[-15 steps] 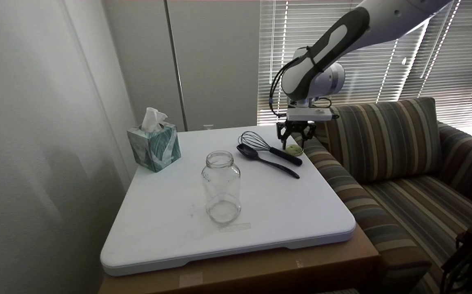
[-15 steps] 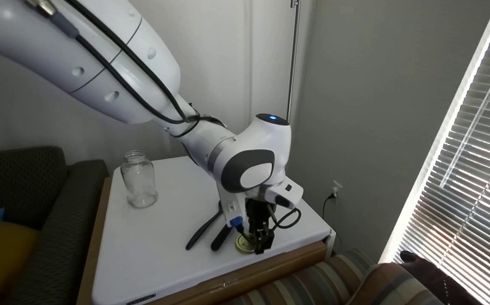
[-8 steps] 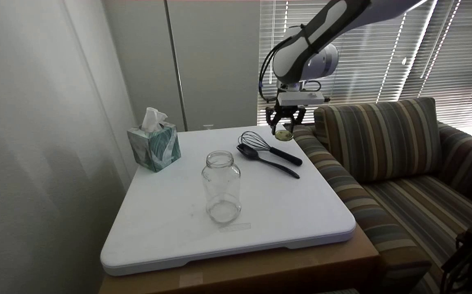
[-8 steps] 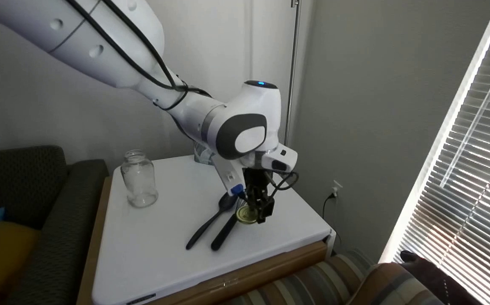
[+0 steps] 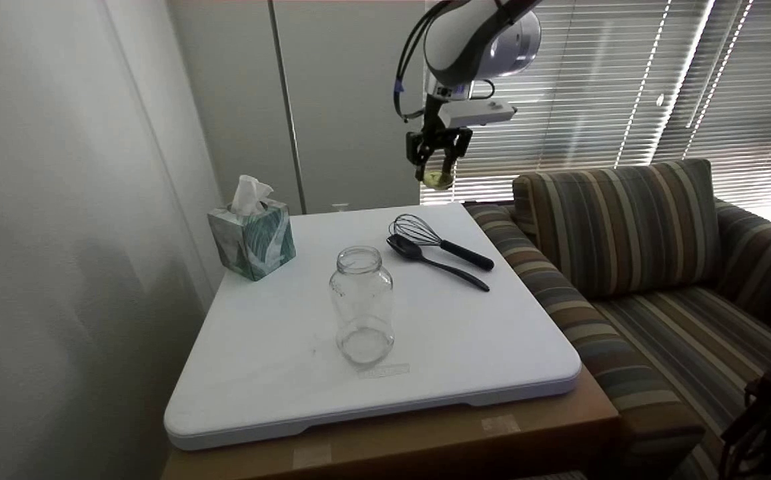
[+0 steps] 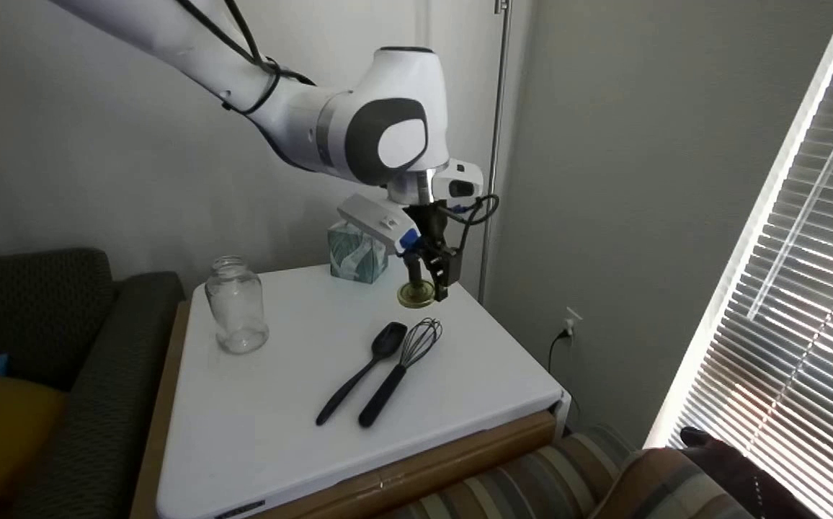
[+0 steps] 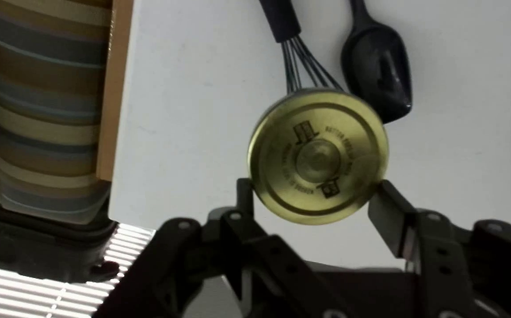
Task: Pick the black spoon then put it back on the table, then pick the bottle top and put it on the bottle
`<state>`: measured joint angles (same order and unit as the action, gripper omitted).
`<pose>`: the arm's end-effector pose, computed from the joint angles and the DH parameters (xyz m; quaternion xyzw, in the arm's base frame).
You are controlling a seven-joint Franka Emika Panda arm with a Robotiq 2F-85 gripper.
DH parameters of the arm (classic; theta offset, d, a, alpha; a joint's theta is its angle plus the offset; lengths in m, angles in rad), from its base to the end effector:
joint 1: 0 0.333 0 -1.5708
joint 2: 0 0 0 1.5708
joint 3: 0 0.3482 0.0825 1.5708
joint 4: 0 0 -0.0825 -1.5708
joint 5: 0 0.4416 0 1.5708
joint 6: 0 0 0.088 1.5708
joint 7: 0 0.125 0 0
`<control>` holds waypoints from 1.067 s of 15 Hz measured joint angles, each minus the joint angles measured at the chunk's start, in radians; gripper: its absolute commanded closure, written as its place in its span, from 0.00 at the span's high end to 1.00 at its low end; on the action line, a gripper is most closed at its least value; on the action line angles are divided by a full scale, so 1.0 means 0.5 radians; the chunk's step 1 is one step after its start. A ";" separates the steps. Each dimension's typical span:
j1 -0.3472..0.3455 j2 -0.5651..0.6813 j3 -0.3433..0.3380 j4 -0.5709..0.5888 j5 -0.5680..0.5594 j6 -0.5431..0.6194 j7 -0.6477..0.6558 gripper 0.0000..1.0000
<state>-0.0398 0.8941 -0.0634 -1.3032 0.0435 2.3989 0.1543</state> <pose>0.8375 -0.0729 0.1908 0.9866 -0.1279 0.1017 0.0045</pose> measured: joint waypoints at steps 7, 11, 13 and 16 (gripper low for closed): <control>0.128 -0.030 0.201 0.000 -0.061 -0.023 -0.398 0.42; 0.206 -0.040 0.280 0.009 -0.090 -0.042 -0.564 0.42; 0.244 -0.050 0.311 0.021 -0.103 -0.051 -0.633 0.42; 0.300 -0.056 0.356 0.053 -0.118 -0.058 -0.712 0.42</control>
<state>0.1101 0.8660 0.1147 -1.2770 -0.0156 2.3701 -0.2020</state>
